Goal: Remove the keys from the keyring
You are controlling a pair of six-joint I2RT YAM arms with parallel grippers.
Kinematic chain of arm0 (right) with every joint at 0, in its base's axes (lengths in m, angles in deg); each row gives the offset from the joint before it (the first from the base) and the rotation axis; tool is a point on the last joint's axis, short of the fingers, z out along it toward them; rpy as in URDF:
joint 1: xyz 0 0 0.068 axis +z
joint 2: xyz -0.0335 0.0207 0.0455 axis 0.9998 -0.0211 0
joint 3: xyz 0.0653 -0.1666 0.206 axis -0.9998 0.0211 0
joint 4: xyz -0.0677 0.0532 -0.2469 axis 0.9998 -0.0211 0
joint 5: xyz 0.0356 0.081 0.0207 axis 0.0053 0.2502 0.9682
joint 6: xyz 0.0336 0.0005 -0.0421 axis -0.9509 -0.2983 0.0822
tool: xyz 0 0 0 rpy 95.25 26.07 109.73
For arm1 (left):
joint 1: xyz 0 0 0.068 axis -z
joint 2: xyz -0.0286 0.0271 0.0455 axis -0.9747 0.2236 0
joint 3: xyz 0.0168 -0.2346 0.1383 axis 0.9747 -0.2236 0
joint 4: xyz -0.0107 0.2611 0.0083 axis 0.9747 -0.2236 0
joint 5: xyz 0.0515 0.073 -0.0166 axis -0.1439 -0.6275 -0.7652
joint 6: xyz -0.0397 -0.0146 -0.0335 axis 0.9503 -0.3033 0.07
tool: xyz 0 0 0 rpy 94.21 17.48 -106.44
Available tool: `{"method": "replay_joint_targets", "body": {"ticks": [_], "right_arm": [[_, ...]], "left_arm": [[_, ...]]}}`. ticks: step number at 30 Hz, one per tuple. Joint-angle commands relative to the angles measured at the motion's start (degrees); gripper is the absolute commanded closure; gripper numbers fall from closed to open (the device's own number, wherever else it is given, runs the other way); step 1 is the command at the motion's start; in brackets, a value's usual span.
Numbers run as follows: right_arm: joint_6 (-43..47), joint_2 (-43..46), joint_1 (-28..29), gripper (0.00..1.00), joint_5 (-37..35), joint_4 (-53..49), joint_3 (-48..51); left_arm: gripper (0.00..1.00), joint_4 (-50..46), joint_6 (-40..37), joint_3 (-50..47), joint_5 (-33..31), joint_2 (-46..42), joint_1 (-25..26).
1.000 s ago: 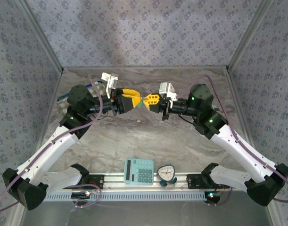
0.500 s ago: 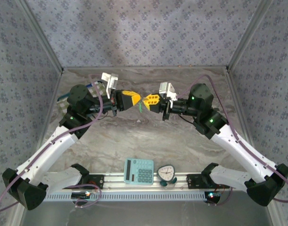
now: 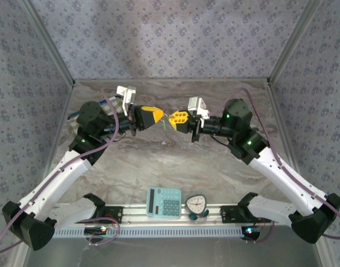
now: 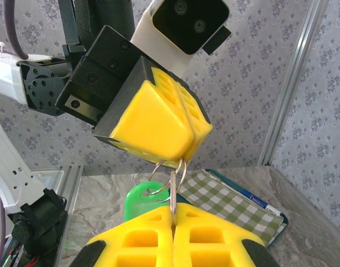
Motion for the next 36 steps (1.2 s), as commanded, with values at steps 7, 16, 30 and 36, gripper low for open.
{"method": "replay_joint_targets", "body": {"ticks": [7, 16, 30, 36], "right_arm": [[0.3, 0.6, 0.0, 1.00, 0.0, -0.5, -1.5], [0.1, -0.1, 0.0, 1.00, 0.7, -1.2, -1.8], [-0.3, -1.2, 0.5, 1.00, 1.5, -2.0, -3.0], [-0.2, -1.1, 0.4, 1.00, 1.3, -2.3, -3.2]], "left_arm": [[0.75, 4.2, 1.5, -0.4, -2.6, -1.4, -1.4], [0.57, 1.8, -1.1, 0.2, -1.2, -1.9, -1.1], [0.58, -2.4, -4.8, 2.0, 1.5, 0.3, 1.9], [0.80, -2.7, -5.3, 2.0, 1.0, -0.2, 1.8]]}}
